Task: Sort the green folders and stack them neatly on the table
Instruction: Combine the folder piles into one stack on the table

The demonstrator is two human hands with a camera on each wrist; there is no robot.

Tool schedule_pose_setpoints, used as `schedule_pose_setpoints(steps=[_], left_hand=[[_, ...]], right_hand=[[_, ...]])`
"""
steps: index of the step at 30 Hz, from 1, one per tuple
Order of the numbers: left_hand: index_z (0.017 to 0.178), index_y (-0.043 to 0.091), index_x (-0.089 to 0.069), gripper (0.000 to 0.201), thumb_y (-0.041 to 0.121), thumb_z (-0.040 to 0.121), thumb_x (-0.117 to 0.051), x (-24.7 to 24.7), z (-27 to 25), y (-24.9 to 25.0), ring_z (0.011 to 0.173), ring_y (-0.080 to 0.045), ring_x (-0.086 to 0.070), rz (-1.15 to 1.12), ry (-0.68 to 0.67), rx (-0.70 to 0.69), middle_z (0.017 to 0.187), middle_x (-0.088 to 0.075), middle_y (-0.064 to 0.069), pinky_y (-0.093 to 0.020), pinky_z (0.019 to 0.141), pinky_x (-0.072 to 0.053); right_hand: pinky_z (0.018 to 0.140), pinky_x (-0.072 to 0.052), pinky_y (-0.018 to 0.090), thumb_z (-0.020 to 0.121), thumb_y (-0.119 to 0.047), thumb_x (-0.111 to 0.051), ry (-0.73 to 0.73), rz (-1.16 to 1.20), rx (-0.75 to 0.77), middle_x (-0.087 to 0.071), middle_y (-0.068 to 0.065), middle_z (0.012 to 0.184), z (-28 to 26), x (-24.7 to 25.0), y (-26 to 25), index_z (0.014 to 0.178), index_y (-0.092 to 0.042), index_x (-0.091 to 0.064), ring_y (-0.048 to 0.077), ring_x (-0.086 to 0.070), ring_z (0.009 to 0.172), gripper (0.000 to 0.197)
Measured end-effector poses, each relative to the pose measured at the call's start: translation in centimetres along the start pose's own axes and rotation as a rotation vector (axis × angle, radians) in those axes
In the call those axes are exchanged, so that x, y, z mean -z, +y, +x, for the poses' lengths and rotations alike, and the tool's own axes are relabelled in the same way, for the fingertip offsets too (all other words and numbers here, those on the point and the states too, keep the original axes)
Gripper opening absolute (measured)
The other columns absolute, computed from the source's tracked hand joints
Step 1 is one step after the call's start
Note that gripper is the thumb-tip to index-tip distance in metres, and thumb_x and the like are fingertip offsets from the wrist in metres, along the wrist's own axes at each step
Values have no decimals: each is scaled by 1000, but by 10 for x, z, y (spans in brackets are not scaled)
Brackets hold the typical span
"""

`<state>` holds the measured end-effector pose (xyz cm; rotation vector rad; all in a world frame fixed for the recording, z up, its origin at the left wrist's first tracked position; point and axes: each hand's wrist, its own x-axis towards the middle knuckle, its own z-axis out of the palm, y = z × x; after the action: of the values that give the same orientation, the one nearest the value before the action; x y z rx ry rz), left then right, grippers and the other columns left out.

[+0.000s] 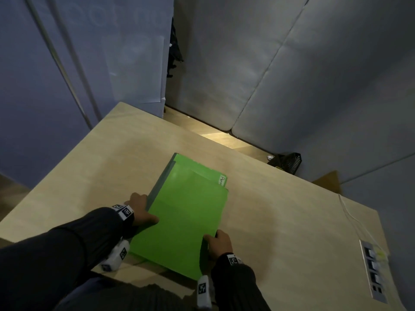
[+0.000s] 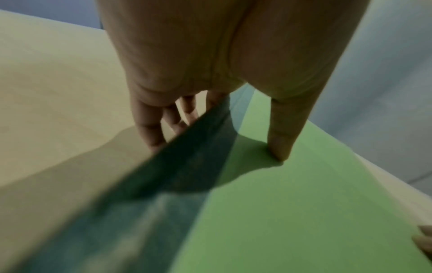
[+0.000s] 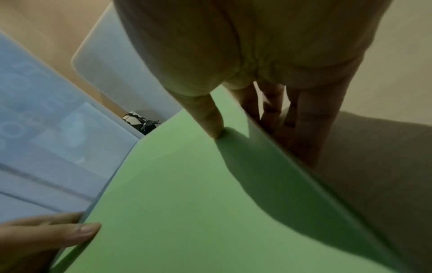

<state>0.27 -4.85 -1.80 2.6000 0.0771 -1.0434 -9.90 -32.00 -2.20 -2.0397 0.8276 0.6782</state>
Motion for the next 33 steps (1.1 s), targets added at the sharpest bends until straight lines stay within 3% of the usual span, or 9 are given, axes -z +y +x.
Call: schedule_pose_setpoints(steps=[4, 10, 13, 18, 22, 25, 28, 31, 33], left_hand=[[128, 13, -41, 77, 42, 71, -84, -7, -4, 7, 89, -24, -61, -203, 15, 22, 104, -52, -4, -32, 64, -51], [137, 9, -42, 93, 43, 68, -93, -3, 11, -5, 102, -30, -59, -587, -18, 138, 130, -56, -14, -33, 77, -49], [124, -7, -61, 78, 45, 73, -89, -10, 13, 3, 90, -29, -61, -660, -81, 134, 99, -64, -12, -30, 74, -47], [109, 10, -58, 49, 42, 82, -84, -16, 4, 13, 84, -24, -59, -684, -72, 23, 92, -63, -6, -29, 73, -44], [115, 11, -58, 43, 30, 85, -82, -18, -3, 8, 81, -16, -59, -759, -42, -73, 89, -63, 1, -27, 69, -44], [114, 11, -62, 35, 19, 86, -82, -16, -12, 8, 83, -13, -64, -856, -60, -105, 90, -68, 4, -25, 71, -51], [116, 14, -65, 70, 46, 62, -96, -14, -18, -1, 98, -27, -71, -921, -94, -157, 102, -75, -6, -41, 94, -55], [119, 17, -63, 101, 69, 37, -89, -9, -20, -14, 103, -35, -68, -900, -63, -192, 115, -71, -22, -40, 89, -53], [119, 16, -62, 102, 71, 37, -86, 0, -22, -24, 94, -32, -65, -878, -47, -181, 109, -67, -25, -38, 82, -51]], right_hand=[[77, -49, 33, 85, -25, -65, 37, 31, -33, -64, 5, 98, -13, 0, -11, 101, -10, -61, 23, -61, 88, 22], [78, -59, 59, 56, -44, -75, 2, 238, -128, -70, 19, 92, 29, -1, 14, 81, -8, -70, 42, -67, 87, 44], [65, -52, 48, 48, -44, -76, -16, 337, -164, -61, 18, 81, 30, 3, 14, 73, -1, -69, 40, -63, 79, 49], [67, -47, 40, 70, -34, -74, -72, 384, -172, -61, 21, 96, 5, 11, -2, 98, 5, -66, 38, -61, 87, 49], [79, -45, 38, 86, -24, -69, -59, 392, -160, -53, 2, 84, -31, 20, -27, 86, -7, -52, 30, -53, 92, 24], [65, -42, 33, 91, -13, -64, -66, 500, -152, -47, 5, 86, -47, 25, -34, 103, -3, -43, 21, -47, 77, 27], [58, -36, 29, 93, -9, -61, -109, 656, -114, -44, 0, 87, -60, 27, -44, 121, -8, -33, 13, -43, 72, 40], [74, -45, 36, 94, -8, -58, -144, 708, -108, -53, 3, 104, -61, 23, -52, 139, -7, -32, 17, -50, 82, 52], [72, -48, 31, 96, -5, -54, -163, 691, -75, -61, 5, 106, -57, 18, -56, 123, -4, -50, 16, -56, 84, 27]])
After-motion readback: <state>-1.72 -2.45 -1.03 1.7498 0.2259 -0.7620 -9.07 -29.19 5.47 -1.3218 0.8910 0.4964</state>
